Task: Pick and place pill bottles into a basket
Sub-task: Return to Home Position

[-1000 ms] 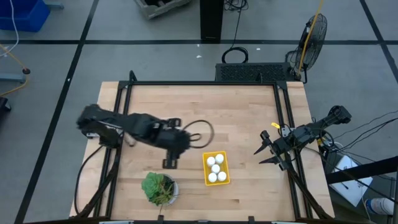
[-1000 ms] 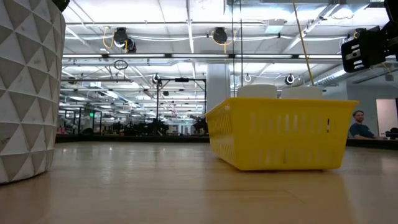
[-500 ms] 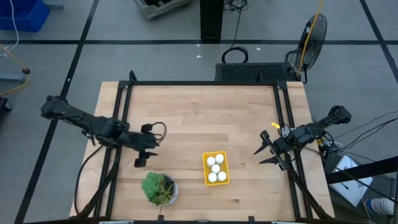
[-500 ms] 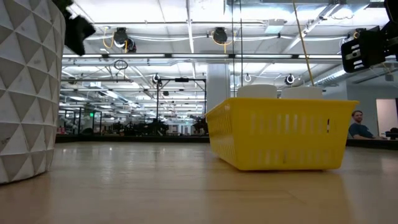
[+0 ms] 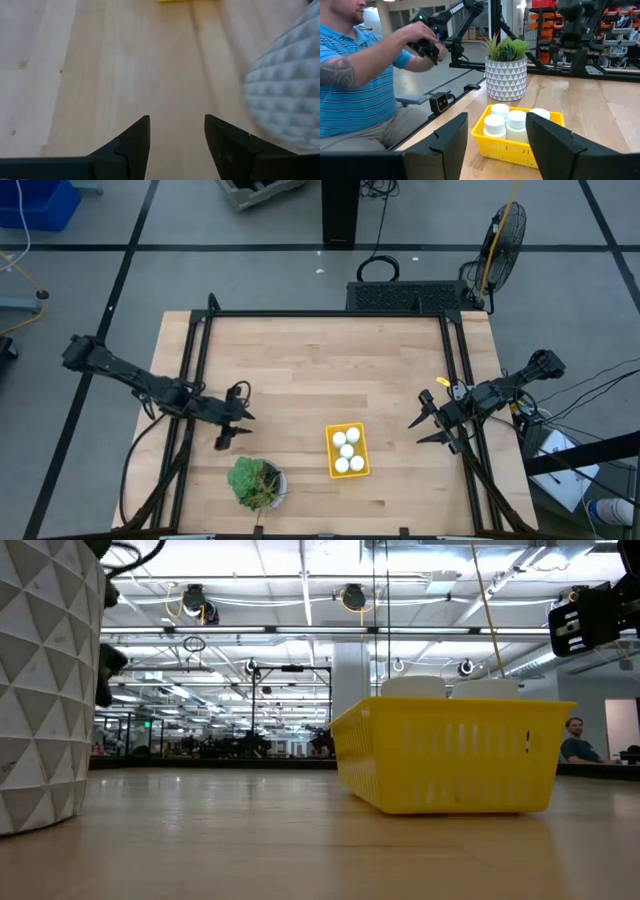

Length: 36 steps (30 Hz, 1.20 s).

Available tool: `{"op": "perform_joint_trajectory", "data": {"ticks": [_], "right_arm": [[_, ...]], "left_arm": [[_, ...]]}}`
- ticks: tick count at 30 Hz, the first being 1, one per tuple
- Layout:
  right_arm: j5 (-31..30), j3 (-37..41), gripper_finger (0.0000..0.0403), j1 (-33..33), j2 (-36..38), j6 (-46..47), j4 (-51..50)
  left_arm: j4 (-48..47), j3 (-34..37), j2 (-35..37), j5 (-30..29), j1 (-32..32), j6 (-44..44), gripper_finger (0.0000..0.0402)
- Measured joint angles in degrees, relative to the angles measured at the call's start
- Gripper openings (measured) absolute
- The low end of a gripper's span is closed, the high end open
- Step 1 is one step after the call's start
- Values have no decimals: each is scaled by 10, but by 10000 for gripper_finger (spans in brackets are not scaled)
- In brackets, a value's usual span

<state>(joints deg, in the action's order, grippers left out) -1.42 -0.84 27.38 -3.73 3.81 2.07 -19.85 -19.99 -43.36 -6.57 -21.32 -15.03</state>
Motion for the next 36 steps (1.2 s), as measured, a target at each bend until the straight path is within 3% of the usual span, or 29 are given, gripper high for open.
{"op": "perform_joint_trajectory", "data": {"ticks": [3,8,12,15,21,36], "right_arm": [[0,0,194,0,0,0,0],[0,0,194,0,0,0,0],[0,0,194,0,0,0,0],[0,0,194,0,0,0,0],[0,0,194,0,0,0,0],[0,0,194,0,0,0,0]], "left_arm": [[48,47,12,-28,-7,27,195],[65,93,32,-20,-23,45,191],[61,113,61,48,-48,44,195],[90,129,98,63,-75,38,204],[106,154,196,25,-104,41,219],[112,160,388,5,-107,59,214]]}}
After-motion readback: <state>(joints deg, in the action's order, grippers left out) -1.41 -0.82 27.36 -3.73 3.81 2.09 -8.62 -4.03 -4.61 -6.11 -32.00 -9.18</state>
